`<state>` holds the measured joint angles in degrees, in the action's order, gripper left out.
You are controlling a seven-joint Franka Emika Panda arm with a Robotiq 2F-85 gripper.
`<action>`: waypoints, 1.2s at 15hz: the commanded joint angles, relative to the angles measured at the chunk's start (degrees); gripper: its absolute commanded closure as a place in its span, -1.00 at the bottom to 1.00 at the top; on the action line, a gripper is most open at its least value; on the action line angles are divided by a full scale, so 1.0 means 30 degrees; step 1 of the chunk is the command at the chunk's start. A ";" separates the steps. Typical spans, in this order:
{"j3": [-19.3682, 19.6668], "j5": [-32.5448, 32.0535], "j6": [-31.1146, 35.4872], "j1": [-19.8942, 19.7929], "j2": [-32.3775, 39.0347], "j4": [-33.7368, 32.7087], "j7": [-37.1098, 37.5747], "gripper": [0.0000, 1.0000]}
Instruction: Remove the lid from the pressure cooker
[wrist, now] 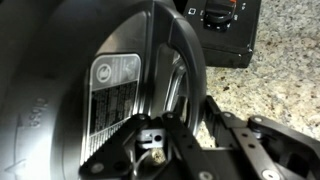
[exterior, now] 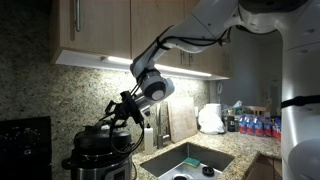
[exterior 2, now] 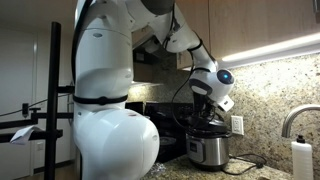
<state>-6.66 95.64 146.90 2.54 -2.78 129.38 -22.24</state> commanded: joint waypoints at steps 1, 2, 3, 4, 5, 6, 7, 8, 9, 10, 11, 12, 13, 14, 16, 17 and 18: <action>0.0090 0.4275 0.1432 -0.0090 -0.2128 0.1463 -0.3884 0.77; 0.0036 0.5383 0.1721 -0.0058 -0.2557 0.1772 -0.4876 0.78; 0.0027 0.6466 0.2211 -0.0084 -0.2903 0.2000 -0.5973 0.78; -0.0024 0.7674 0.2781 -0.0089 -0.3360 0.2278 -0.7219 0.78; -0.0083 0.8882 0.3217 -0.0135 -0.3741 0.2464 -0.8553 0.80; -0.0147 1.0136 0.3482 -0.0204 -0.4171 0.2638 -0.9932 0.81; -0.0218 1.1379 0.3748 -0.0305 -0.4536 0.2779 -1.1347 0.80; -0.0292 1.2423 0.3933 -0.0412 -0.4851 0.2897 -1.2583 0.81; -0.0382 1.3311 0.4099 -0.0486 -0.5142 0.3044 -1.3592 0.80; -0.0484 1.4083 0.4139 -0.0539 -0.5411 0.3201 -1.4558 0.80; -0.0554 1.4690 0.4112 -0.0569 -0.5636 0.3362 -1.5318 0.80; -0.0620 1.5173 0.4082 -0.0568 -0.5758 0.3464 -1.5958 0.80; -0.0678 1.5556 0.4041 -0.0553 -0.5849 0.3576 -1.6463 0.80; -0.0726 1.5802 0.3936 -0.0504 -0.5919 0.3741 -1.6809 0.80; -0.0797 1.6348 0.3815 -0.0518 -0.6148 0.4107 -1.7293 0.80; -0.0828 1.6603 0.3798 -0.0553 -0.6307 0.4320 -1.7448 0.80; -0.0809 1.6831 0.3772 -0.0578 -0.6585 0.4615 -1.7532 0.80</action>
<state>-8.35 140.96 159.29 2.20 -17.73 140.87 -70.38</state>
